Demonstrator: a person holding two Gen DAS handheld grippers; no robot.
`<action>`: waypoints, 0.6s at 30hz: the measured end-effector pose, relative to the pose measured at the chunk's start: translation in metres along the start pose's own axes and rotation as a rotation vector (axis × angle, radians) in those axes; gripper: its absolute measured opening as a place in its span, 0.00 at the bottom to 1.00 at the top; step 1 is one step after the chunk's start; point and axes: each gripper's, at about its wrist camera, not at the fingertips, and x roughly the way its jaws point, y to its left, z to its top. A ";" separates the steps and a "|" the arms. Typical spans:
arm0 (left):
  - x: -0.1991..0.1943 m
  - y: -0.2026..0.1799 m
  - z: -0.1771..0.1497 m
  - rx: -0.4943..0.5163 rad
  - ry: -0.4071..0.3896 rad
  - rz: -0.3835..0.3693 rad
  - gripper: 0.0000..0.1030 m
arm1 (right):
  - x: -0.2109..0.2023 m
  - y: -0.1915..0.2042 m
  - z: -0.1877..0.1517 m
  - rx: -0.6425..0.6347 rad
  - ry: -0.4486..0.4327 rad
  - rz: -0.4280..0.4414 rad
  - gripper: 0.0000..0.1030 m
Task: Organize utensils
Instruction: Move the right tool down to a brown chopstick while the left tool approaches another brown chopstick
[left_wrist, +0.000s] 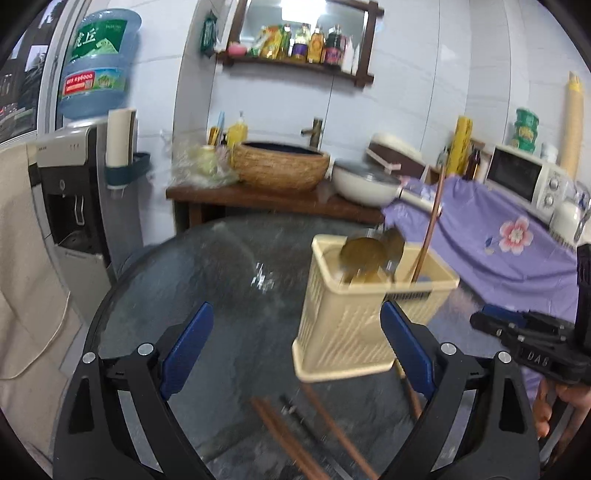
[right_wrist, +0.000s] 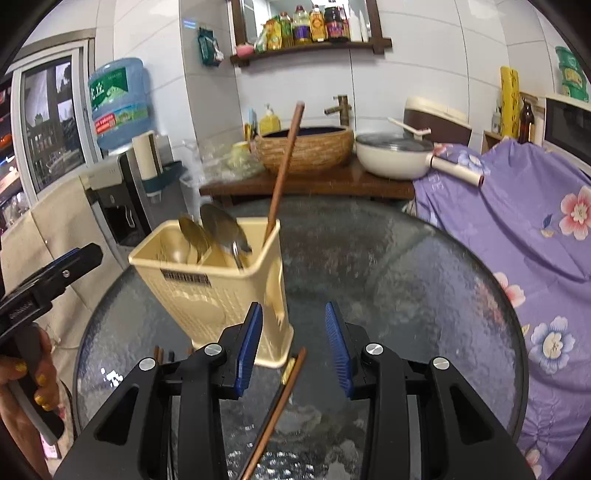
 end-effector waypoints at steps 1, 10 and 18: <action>0.001 0.001 -0.008 0.015 0.022 0.016 0.88 | 0.003 -0.001 -0.007 0.003 0.018 0.004 0.34; 0.022 0.010 -0.068 0.028 0.218 0.044 0.62 | 0.030 0.003 -0.060 0.014 0.158 0.035 0.34; 0.038 0.014 -0.099 0.000 0.300 0.048 0.46 | 0.047 0.009 -0.080 0.004 0.236 0.026 0.33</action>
